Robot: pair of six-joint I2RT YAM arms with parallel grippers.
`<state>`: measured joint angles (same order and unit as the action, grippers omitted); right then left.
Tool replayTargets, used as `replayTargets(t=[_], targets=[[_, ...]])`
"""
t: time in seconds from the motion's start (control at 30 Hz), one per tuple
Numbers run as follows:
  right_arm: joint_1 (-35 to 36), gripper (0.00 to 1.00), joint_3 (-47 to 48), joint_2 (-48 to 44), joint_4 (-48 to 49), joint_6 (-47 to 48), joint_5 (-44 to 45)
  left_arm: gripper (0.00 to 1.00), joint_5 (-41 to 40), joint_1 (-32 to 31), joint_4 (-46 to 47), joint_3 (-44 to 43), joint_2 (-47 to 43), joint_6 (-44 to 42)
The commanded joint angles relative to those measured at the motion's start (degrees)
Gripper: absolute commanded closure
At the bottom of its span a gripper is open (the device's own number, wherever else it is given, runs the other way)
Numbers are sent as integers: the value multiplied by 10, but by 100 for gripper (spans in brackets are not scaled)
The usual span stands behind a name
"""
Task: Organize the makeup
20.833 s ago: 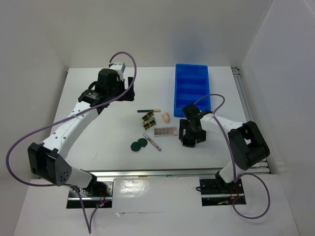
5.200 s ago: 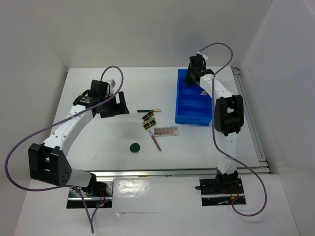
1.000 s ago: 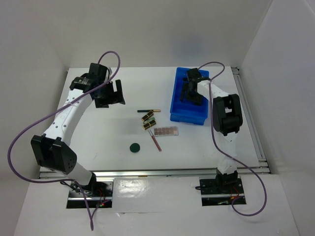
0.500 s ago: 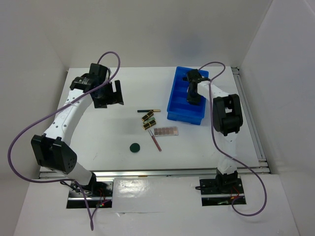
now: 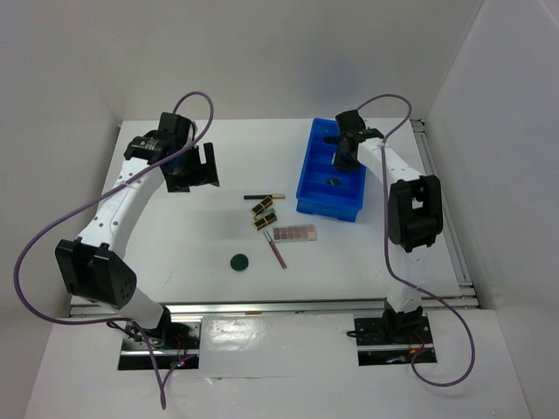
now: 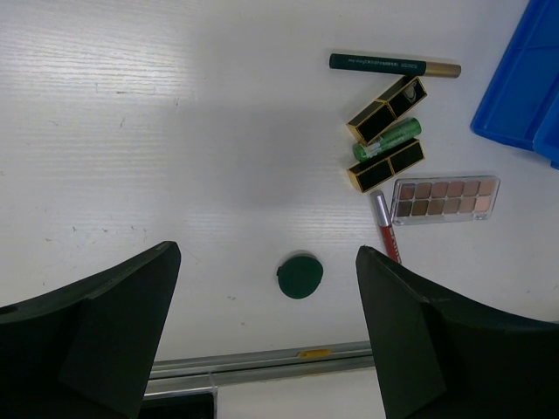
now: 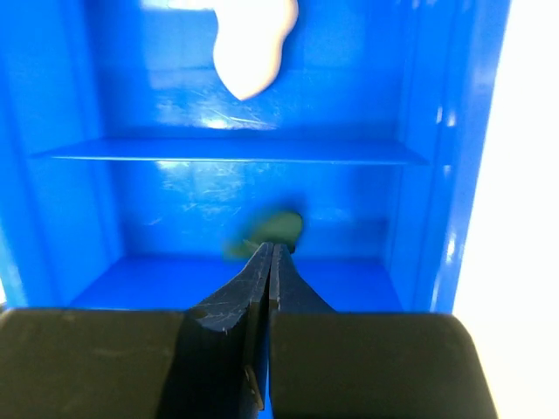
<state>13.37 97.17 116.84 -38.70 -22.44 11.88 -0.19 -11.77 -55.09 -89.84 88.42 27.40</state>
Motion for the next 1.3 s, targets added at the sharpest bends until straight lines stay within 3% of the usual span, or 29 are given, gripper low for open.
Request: replayTargets(t=[0.0, 0.3, 0.33, 0.4, 0.43, 0.47, 0.63, 0.73, 0.83, 0.93, 1.07, 1.1, 1.23, 1.27], targets=[[6, 100, 16, -32, -10, 6, 12, 4, -7, 3, -3, -9, 2, 3], [6, 100, 16, -27, -5, 12, -5, 4, -7, 3, -3, -9, 2, 3], [6, 95, 16, -20, -5, 12, -15, 4, -7, 3, -3, -9, 2, 3], [6, 64, 23, -10, -14, 24, -46, 4, -7, 3, -3, -9, 2, 3], [6, 43, 35, 6, -22, 29, -57, 4, -7, 3, -3, -9, 2, 3], [13, 33, 35, 15, -28, 29, -57, 4, -7, 3, -3, -9, 2, 3], [27, 19, 45, 55, -41, 29, -57, 4, -7, 3, -3, -9, 2, 3], [32, 17, 38, 68, -41, 29, -62, 4, -7, 3, -3, -9, 2, 3], [32, 17, 22, 81, -36, 24, -63, 4, -12, 3, -3, -9, 2, 3], [32, 26, 15, 95, -30, 18, -48, 4, -12, 3, -3, -9, 2, 3], [32, 60, 15, 100, -38, 7, -15, 4, -17, 3, -3, -9, 2, 3], [32, 75, 15, 100, -43, 7, -15, 4, -17, 3, -3, -9, 2, 3], [32, 100, 21, 87, -43, 7, -10, 4, -17, 3, -3, -9, 2, -2], [38, 100, 28, 87, -43, 7, -5, 4, -17, 3, -3, -9, 2, -2]])
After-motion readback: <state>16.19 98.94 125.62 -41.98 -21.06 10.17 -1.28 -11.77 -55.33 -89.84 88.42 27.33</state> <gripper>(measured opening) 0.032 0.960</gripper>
